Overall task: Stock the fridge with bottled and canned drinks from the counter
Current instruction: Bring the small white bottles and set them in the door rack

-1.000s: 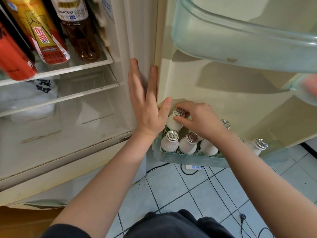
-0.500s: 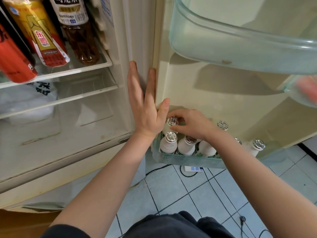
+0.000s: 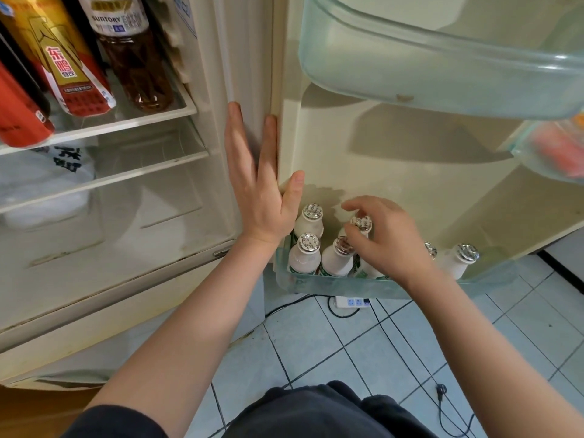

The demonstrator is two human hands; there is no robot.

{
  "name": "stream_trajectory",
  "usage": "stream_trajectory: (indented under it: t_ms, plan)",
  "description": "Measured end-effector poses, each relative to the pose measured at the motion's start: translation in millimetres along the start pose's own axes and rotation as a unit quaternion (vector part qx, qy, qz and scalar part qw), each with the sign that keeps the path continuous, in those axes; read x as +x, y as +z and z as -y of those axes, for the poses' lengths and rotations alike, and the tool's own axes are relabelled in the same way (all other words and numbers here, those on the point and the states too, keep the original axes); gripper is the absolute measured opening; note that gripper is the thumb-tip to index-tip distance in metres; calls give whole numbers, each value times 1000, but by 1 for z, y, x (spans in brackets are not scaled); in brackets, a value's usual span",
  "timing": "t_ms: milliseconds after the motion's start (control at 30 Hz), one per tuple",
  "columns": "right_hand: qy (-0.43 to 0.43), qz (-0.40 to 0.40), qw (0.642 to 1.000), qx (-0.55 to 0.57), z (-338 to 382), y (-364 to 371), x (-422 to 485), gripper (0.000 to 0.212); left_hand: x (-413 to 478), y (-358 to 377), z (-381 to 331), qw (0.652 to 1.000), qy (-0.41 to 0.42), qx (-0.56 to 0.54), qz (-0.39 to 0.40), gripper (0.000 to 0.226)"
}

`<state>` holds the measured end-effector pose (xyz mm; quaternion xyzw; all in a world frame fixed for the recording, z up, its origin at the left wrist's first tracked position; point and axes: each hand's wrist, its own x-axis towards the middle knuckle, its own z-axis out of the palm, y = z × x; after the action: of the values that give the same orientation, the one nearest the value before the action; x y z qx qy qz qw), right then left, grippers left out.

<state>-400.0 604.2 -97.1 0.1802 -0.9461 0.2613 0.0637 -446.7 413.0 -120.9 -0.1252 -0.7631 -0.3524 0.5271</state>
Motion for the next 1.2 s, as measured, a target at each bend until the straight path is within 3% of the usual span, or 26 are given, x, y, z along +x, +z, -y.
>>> stream_trajectory:
  t_ms: [100, 300, 500, 767, 1200]
  plan:
    - [-15, 20, 999, -44, 2, 3, -18, 22, 0, 0, 0, 1000, -1, -2, -1, 62]
    - [1, 40, 986, -162, 5, 12, -20, 38, 0, 0, -1, 1000, -4, 0, 1, 63]
    - [-8, 121, 990, -74, 2, 5, -12, 31, 1, -2, -1, 1000, -2, 5, 3, 63]
    - [-19, 171, 984, -42, -1, -1, -6, 31, 0, -3, -4, 1000, -8, 7, 4, 64]
    - [-51, 118, 990, -57, -1, 1, -13, 38, -1, -3, -5, 1000, -12, 16, 6, 64]
